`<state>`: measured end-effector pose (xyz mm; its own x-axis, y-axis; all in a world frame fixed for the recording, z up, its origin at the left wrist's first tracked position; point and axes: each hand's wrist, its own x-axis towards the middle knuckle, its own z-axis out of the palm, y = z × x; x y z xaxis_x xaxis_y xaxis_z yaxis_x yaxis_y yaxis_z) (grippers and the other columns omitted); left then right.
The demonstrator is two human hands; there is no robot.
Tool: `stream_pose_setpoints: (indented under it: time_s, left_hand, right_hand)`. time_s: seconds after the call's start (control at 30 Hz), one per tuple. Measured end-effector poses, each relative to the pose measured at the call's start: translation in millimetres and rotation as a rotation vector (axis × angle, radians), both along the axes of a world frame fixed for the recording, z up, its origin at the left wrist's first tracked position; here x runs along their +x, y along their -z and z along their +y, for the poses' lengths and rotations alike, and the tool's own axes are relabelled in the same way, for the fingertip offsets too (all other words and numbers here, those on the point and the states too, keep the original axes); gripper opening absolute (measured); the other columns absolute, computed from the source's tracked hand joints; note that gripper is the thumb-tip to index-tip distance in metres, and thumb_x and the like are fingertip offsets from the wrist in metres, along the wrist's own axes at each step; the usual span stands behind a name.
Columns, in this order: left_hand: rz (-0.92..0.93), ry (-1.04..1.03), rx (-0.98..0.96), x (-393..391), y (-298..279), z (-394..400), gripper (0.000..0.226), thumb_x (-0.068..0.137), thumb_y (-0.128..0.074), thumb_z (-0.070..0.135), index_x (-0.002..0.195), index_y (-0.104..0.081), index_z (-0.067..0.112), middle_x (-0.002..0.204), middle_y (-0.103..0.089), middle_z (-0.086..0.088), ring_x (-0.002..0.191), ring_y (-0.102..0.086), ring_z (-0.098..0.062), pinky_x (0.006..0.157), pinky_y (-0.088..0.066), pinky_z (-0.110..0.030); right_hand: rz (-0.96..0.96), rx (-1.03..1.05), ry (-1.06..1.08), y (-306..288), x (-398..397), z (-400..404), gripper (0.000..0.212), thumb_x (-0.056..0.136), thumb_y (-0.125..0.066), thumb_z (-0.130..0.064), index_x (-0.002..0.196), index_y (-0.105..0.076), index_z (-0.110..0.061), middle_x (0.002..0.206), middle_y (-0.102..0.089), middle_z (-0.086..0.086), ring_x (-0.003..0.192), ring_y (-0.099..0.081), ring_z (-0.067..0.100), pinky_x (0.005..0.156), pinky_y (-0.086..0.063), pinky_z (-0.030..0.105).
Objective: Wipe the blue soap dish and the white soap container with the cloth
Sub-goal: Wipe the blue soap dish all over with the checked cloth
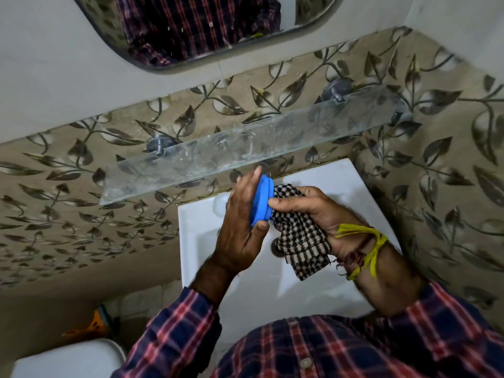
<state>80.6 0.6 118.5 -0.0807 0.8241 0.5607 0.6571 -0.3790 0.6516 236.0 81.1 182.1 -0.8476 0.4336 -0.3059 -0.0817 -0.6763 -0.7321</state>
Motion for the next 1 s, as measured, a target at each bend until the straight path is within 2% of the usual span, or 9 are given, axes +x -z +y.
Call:
stream_pose_setpoints:
  time_s: [0.07, 0.17, 0.3, 0.4, 0.47, 0.57, 0.67, 0.83, 1.0]
  left_hand:
    - [-0.007, -0.027, -0.028, 1, 2, 2, 0.061, 0.105, -0.022, 0.056, 0.158, -0.022, 0.026, 0.161, -0.032, 0.000, 0.144, -0.034, -0.035, 0.115, -0.032, -0.053]
    - [-0.168, -0.062, -0.078, 9, 3, 6, 0.056, 0.106, -0.020, 0.054, 0.152, -0.034, 0.027, 0.150, -0.042, 0.003, 0.138, -0.043, -0.027, 0.112, -0.035, -0.037]
    - [-0.316, -0.070, -0.161, 8, 5, 9, 0.058, 0.105, -0.021, 0.055, 0.148, -0.041, 0.021, 0.144, -0.048, -0.015, 0.135, -0.046, -0.036, 0.110, -0.037, -0.057]
    - [-0.465, -0.003, -0.296, 13, 4, 2, 0.065, 0.103, -0.022, 0.054, 0.150, -0.035, 0.010, 0.142, -0.046, -0.027, 0.134, -0.044, -0.047, 0.109, -0.034, -0.066]
    - [-0.599, 0.026, -0.360, 23, -3, -2, 0.069, 0.103, -0.024, 0.057, 0.149, -0.031, 0.007, 0.140, -0.047, -0.027, 0.134, -0.046, -0.042, 0.112, -0.036, -0.060]
    - [-0.747, 0.026, -0.352, 25, -20, 2, 0.066, 0.101, -0.028, 0.060, 0.144, -0.036, 0.011, 0.118, -0.057, -0.019, 0.111, -0.058, -0.028, 0.099, -0.048, -0.043]
    - [-0.836, 0.075, -0.358, 23, -24, 6, 0.055, 0.104, -0.017, 0.048, 0.142, -0.041, 0.015, 0.114, -0.054, -0.026, 0.107, -0.056, -0.034, 0.098, -0.045, -0.056]
    - [-0.884, 0.050, -0.368, 28, -25, 2, 0.055, 0.105, -0.017, 0.050, 0.141, -0.044, 0.018, 0.117, -0.058, -0.017, 0.108, -0.060, -0.028, 0.095, -0.052, -0.042]
    - [-0.868, 0.060, -0.347, 13, -38, 14, 0.057, 0.104, -0.013, 0.050, 0.141, -0.048, 0.025, 0.095, -0.061, -0.002, 0.083, -0.056, -0.020, 0.074, -0.050, -0.031]
  right_hand:
    - [-0.035, 0.002, 0.022, -3, -4, 0, 0.010, 0.083, -0.068, -0.008, 0.091, -0.071, -0.004, 0.062, -0.062, 0.006, 0.051, -0.061, 0.018, 0.052, -0.054, 0.036]
    - [-0.058, -0.063, 0.119, -4, -10, -6, 0.007, 0.086, -0.062, -0.005, 0.085, -0.067, -0.001, 0.057, -0.064, 0.007, 0.046, -0.063, 0.017, 0.044, -0.052, 0.027]
    - [-0.029, -0.049, 0.167, 4, -10, -19, 0.005, 0.089, -0.062, -0.003, 0.090, -0.067, -0.002, 0.062, -0.068, 0.006, 0.051, -0.066, 0.017, 0.048, -0.055, 0.028]
    - [-0.034, -0.068, 0.173, 2, -7, -19, 0.008, 0.089, -0.063, -0.005, 0.095, -0.067, -0.001, 0.065, -0.070, 0.007, 0.054, -0.068, 0.019, 0.049, -0.056, 0.030]
    - [-0.022, -0.094, 0.197, -2, -8, -15, 0.010, 0.090, -0.062, -0.006, 0.096, -0.068, 0.000, 0.070, -0.071, 0.010, 0.060, -0.070, 0.020, 0.052, -0.058, 0.031]
    - [-0.024, -0.002, 0.225, -2, -13, -17, 0.009, 0.088, -0.063, -0.003, 0.094, -0.069, -0.002, 0.079, -0.071, 0.015, 0.068, -0.070, 0.024, 0.063, -0.061, 0.037]
    - [-0.102, 0.178, 0.231, -2, -15, -19, 0.008, 0.085, -0.068, -0.001, 0.092, -0.069, -0.005, 0.078, -0.071, 0.013, 0.067, -0.069, 0.023, 0.059, -0.058, 0.033]
    - [-0.147, 0.257, 0.240, -1, -15, -13, 0.009, 0.083, -0.071, -0.002, 0.090, -0.070, -0.008, 0.079, -0.072, 0.010, 0.073, -0.069, 0.022, 0.065, -0.058, 0.032]
    - [-0.208, 0.400, 0.161, 4, -15, -23, 0.013, 0.082, -0.073, -0.003, 0.094, -0.071, -0.001, 0.084, -0.073, 0.013, 0.075, -0.069, 0.019, 0.065, -0.058, 0.027]
